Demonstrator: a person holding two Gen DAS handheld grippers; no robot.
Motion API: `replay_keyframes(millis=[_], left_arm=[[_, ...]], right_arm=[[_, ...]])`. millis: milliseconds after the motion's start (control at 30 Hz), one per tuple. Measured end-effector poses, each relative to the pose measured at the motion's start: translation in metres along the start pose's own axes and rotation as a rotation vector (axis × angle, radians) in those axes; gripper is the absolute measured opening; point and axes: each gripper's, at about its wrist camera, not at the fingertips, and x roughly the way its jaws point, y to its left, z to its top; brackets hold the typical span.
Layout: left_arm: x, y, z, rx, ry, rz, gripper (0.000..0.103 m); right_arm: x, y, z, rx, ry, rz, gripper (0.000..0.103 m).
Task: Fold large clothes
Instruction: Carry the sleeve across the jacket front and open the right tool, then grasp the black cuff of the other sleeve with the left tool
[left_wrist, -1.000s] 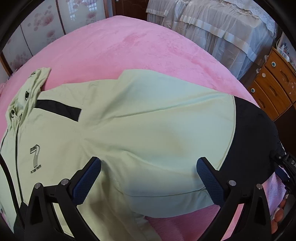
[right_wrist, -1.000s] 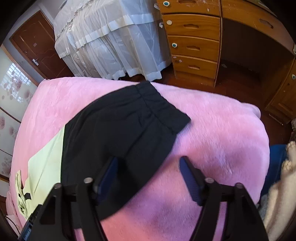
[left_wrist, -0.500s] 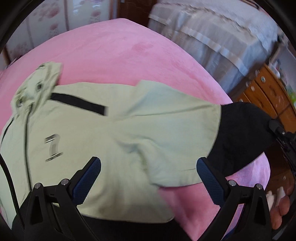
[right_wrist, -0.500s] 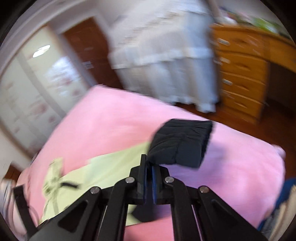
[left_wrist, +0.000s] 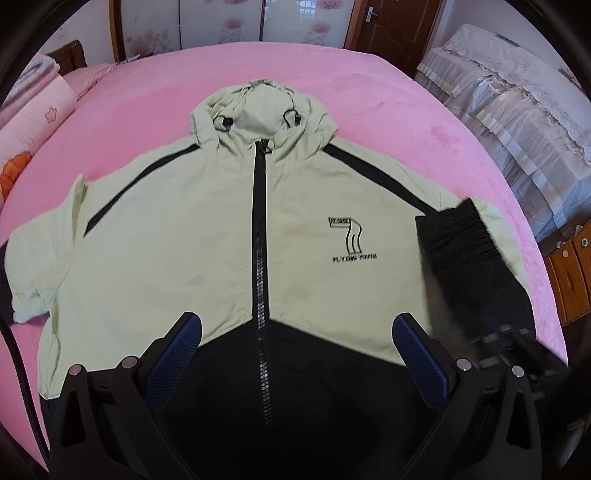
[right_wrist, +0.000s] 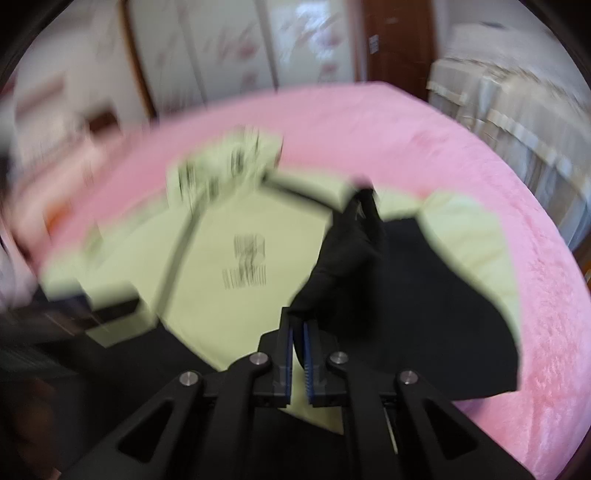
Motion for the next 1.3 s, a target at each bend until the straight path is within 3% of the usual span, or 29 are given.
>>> replay_keyframes(millis=[67, 267, 400, 467, 600, 967, 1033, 1167, 1200, 1233, 1267, 1300], left_arm=[[0.005, 0.004, -0.006, 0.003, 0.013, -0.023, 0.103], [0.024, -0.019, -0.012, 0.018, 0.045, -0.111, 0.103], [0.044, -0.029, -0.007, 0.002, 0.076, -0.213, 0.096], [0.054, -0.031, -0.004, -0.011, 0.101, -0.281, 0.084], [0.081, -0.032, -0.001, -0.111, 0.194, -0.418, 0.080], [0.119, -0.042, -0.002, -0.237, 0.266, -0.563, 0.079], [0.124, -0.049, 0.000, -0.240, 0.276, -0.589, 0.074], [0.133, -0.068, 0.003, -0.219, 0.285, -0.554, 0.069], [0.133, -0.072, 0.003, -0.214, 0.283, -0.535, 0.063], [0.133, -0.076, 0.003, -0.208, 0.280, -0.519, 0.040], [0.134, -0.077, 0.002, -0.211, 0.289, -0.512, 0.007], [0.138, -0.078, 0.000, -0.227, 0.329, -0.505, 0.008]], right_arm=[[0.015, 0.020, -0.016, -0.074, 0.054, -0.059, 0.020], [-0.008, 0.012, -0.042, -0.058, 0.059, 0.001, 0.042], [-0.034, -0.004, -0.054, -0.056, 0.036, -0.021, 0.042], [-0.046, -0.016, -0.058, -0.034, 0.030, -0.027, 0.042], [-0.060, -0.040, -0.065, 0.038, 0.020, -0.023, 0.042], [-0.048, -0.070, -0.070, 0.173, 0.038, 0.021, 0.042], [-0.046, -0.075, -0.072, 0.195, 0.044, 0.031, 0.042], [-0.047, -0.081, -0.077, 0.217, 0.050, 0.032, 0.042], [-0.048, -0.082, -0.078, 0.222, 0.051, 0.027, 0.042], [-0.049, -0.085, -0.080, 0.229, 0.053, 0.023, 0.042], [-0.050, -0.086, -0.082, 0.234, 0.053, 0.020, 0.042], [-0.051, -0.089, -0.083, 0.240, 0.056, 0.012, 0.042]])
